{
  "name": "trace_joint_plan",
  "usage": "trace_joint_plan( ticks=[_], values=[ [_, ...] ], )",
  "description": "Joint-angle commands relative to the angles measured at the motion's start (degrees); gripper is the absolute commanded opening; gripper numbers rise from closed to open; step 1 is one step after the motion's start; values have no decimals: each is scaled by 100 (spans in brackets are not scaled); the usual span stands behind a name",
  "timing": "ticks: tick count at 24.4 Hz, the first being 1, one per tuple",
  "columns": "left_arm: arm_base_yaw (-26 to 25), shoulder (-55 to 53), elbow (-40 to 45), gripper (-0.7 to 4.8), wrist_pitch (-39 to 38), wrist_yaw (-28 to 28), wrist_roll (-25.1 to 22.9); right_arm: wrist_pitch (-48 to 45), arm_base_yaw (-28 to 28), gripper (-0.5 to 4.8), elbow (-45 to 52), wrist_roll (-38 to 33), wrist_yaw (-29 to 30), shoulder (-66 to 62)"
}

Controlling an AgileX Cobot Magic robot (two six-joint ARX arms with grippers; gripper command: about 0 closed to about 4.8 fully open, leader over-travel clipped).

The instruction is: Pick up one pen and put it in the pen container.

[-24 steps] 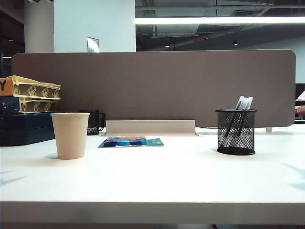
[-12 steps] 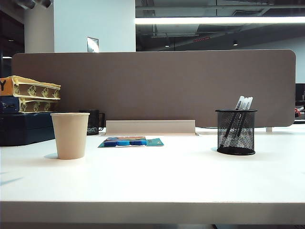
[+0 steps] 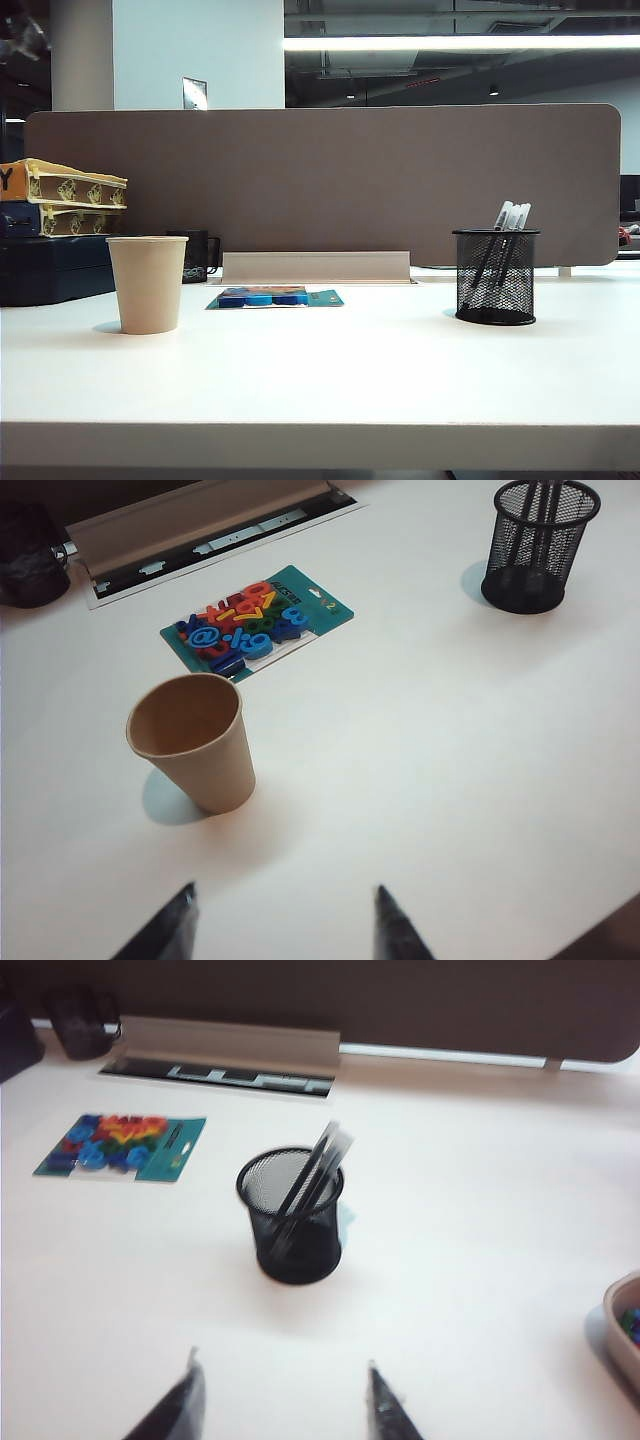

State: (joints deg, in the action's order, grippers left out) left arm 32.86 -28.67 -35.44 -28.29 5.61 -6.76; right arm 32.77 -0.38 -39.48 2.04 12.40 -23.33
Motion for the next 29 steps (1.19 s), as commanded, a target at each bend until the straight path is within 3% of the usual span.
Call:
trace_joint_plan(
  ticks=[1, 16, 26, 29],
  values=[
    [7, 245, 157, 220, 50, -4, 157, 72, 13, 203, 103, 13, -2, 197],
    [9, 588, 313, 220, -127, 72, 407, 966, 11, 203, 431, 151, 20, 1156],
    [9, 761, 319, 219, -129, 81, 426, 861, 11, 203, 516, 142, 35, 1300],
    [9, 769, 380, 220, -256, 39, 695, 861, 9, 203, 520, 138, 35, 1300]
  ],
)
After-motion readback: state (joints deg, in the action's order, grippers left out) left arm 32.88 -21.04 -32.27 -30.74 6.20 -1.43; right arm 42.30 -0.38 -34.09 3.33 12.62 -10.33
